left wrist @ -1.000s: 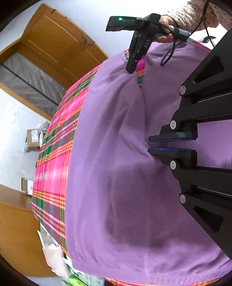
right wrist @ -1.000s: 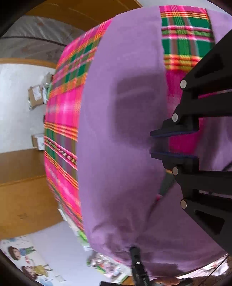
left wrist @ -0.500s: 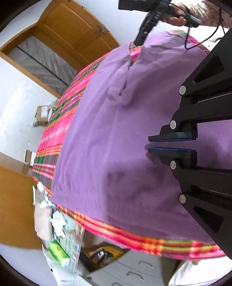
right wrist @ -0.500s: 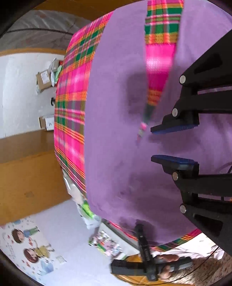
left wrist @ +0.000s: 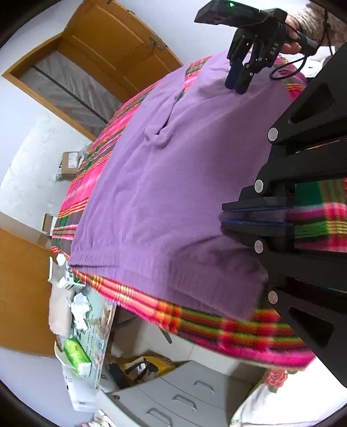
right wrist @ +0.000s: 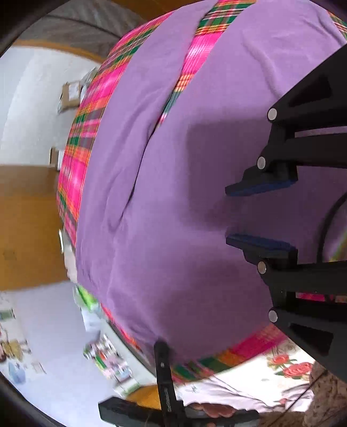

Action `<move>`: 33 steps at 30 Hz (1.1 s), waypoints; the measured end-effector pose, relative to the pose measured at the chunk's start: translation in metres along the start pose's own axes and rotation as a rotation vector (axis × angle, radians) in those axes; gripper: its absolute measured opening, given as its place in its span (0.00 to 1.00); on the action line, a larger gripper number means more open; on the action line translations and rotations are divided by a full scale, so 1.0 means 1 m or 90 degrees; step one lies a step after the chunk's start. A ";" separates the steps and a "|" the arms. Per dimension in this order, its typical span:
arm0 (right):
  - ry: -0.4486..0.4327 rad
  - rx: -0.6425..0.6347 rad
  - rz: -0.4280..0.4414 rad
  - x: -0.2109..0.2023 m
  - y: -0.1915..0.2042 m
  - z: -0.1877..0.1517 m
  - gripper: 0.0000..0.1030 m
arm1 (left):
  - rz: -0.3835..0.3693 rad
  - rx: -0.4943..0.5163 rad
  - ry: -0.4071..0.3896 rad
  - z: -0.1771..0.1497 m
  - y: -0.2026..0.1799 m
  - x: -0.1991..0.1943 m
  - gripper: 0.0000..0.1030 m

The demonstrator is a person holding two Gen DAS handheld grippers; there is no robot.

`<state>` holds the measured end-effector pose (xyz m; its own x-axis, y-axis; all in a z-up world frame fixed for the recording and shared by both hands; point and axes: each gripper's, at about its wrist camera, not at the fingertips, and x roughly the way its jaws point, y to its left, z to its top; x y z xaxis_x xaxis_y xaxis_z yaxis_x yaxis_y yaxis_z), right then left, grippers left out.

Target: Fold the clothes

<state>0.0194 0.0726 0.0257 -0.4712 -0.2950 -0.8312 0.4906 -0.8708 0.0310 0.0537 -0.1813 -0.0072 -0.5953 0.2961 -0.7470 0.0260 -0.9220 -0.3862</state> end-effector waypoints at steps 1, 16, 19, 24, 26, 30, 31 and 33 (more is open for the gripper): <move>-0.004 -0.009 0.009 -0.002 0.006 0.003 0.29 | 0.006 -0.004 -0.003 -0.002 0.003 -0.004 0.05; -0.028 -0.141 0.139 0.028 0.111 0.019 0.36 | -0.055 -0.212 -0.034 -0.017 0.060 -0.028 0.07; -0.027 -0.156 0.147 0.034 0.122 0.017 0.42 | -0.053 -0.225 -0.038 -0.018 0.062 -0.030 0.09; -0.040 -0.192 0.141 0.034 0.137 0.014 0.46 | 0.038 -0.202 -0.048 -0.020 0.055 -0.039 0.22; -0.044 -0.204 0.135 0.035 0.142 0.013 0.47 | 0.111 -0.188 -0.062 -0.022 0.053 -0.044 0.28; -0.055 -0.220 0.118 0.038 0.150 0.012 0.50 | 0.108 -0.210 -0.068 -0.025 0.063 -0.045 0.29; -0.058 -0.223 0.113 0.039 0.152 0.011 0.52 | 0.110 -0.205 -0.068 -0.025 0.062 -0.044 0.29; -0.063 -0.228 0.105 0.039 0.154 0.011 0.52 | 0.103 -0.201 -0.066 -0.023 0.060 -0.042 0.29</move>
<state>0.0683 -0.0779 0.0041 -0.4239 -0.4709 -0.7737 0.7816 -0.6217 -0.0498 0.0991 -0.2435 -0.0118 -0.6407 0.1120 -0.7596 0.3633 -0.8274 -0.4284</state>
